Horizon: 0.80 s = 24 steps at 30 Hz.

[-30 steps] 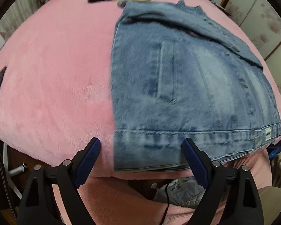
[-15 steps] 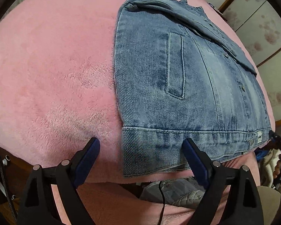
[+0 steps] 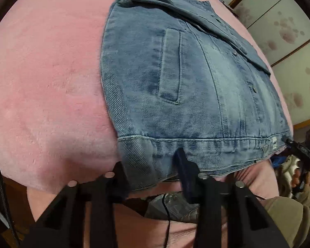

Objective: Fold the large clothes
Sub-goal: 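Lift the hem and fold it toward the collar with both tools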

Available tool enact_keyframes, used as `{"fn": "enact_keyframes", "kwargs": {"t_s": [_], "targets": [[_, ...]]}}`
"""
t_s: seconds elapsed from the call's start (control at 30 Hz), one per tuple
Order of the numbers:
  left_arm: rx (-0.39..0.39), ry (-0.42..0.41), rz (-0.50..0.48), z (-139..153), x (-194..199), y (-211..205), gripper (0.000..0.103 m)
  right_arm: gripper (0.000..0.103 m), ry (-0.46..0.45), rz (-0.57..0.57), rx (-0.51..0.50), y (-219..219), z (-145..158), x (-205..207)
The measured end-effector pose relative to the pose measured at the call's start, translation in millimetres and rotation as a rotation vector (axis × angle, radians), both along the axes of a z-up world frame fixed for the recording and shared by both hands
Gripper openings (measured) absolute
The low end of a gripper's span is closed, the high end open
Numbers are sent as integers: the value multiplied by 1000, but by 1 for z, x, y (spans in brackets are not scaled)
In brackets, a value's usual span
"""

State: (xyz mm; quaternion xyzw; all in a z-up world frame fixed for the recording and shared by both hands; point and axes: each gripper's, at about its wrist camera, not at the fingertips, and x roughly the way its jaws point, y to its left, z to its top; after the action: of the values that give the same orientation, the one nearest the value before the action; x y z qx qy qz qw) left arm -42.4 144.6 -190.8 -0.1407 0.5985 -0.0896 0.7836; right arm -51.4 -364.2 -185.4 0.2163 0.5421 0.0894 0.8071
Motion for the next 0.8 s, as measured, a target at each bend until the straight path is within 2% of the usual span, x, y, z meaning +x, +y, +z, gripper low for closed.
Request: {"fn": "enact_keyframes", "kwargs": {"t_s": [0.03,0.1,0.13,0.23,0.27,0.43,0.6,0.67,0.8], "targets": [[25,-4,-16,5,1,-7,21,28,-13,12,-13,3,6,0],[49,-10,-28,16,4,-14,15,26,-34,27,-22,7,18,3],[37,-13,-18,24,6,-14,12,26,-43,33,-22,8,23,4],[-69,-23,51,47,13,-5,10,20,-93,37,12,10,46,12],[-105,-23,79,56,17,-3,10,12,-105,40,28,11,52,15],[-160,-124,140,106,47,-2,9,12,-180,34,63,20,88,44],[-143,-222,170,156,111,-1,9,11,-281,21,60,24,133,99],[-139,-254,201,170,152,2,9,11,-321,8,42,22,148,127],[-112,-293,240,178,227,8,9,10,-362,-49,-5,21,163,201]]}}
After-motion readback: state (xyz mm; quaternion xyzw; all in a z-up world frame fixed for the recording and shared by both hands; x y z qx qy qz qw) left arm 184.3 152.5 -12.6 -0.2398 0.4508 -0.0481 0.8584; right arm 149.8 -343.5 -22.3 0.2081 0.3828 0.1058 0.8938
